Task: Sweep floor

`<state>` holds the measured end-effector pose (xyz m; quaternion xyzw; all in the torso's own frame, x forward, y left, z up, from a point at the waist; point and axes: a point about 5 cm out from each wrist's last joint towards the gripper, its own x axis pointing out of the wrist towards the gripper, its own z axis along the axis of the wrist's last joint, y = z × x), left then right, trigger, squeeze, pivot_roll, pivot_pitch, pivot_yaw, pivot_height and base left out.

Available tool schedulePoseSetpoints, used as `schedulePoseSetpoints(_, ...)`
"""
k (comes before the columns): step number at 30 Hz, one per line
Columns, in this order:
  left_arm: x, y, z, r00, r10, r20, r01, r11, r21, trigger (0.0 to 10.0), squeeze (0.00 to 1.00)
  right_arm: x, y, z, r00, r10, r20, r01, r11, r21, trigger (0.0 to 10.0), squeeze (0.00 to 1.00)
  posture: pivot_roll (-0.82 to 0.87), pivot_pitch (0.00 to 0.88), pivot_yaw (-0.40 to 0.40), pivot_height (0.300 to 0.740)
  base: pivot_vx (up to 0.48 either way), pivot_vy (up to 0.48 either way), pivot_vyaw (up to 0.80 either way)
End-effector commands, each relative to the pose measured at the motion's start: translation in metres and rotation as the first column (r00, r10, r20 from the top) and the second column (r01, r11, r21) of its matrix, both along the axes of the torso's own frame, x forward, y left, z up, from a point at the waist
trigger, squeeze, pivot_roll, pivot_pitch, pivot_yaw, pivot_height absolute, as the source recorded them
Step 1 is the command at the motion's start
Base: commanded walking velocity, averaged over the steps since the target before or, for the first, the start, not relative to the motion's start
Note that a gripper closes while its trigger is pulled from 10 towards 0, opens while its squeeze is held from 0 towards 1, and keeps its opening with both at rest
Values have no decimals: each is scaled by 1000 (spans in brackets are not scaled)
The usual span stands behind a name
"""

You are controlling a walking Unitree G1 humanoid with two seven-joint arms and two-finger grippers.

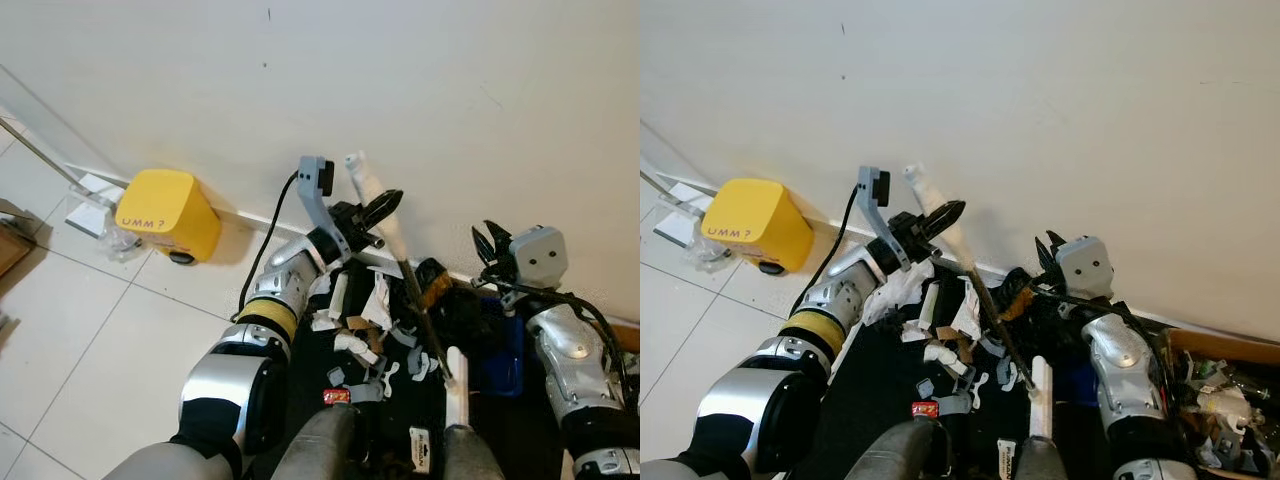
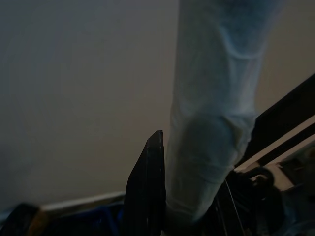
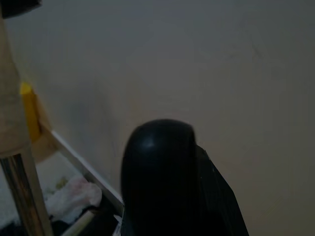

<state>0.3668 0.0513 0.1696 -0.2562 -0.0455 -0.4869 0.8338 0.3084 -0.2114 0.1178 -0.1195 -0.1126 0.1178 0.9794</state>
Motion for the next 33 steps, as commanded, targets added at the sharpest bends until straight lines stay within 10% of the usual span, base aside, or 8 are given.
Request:
schedulePoseSetpoints(1,-2,-4,7,999,-31,23,32,998,-54,10000,0,-7,11,-24,995,20,-102,-5,990,138,10000,0,83,250,157,740,0,0,0)
schedulePoseSetpoints(8,-2,21,28,990,-33,135,38,999,-29,10000,0,-12,5,-35,990,-21,-138,45,984,171,10000,0,93,243,167,740,0,0,0)
schedulePoseSetpoints(13,-21,71,22,973,-72,219,30,982,188,10000,0,-20,2,-44,987,-26,-161,49,989,142,10000,0,100,243,175,740,0,0,0)
schedulePoseSetpoints(26,-43,134,47,958,98,271,-158,965,210,10000,0,-25,8,-63,971,-6,-241,41,989,141,10000,0,131,266,165,740,0,0,0)
schedulePoseSetpoints(33,-21,154,22,910,275,311,-377,863,337,10000,0,-28,12,-79,955,-38,-296,76,990,116,10000,0,137,297,159,740,0,0,0)
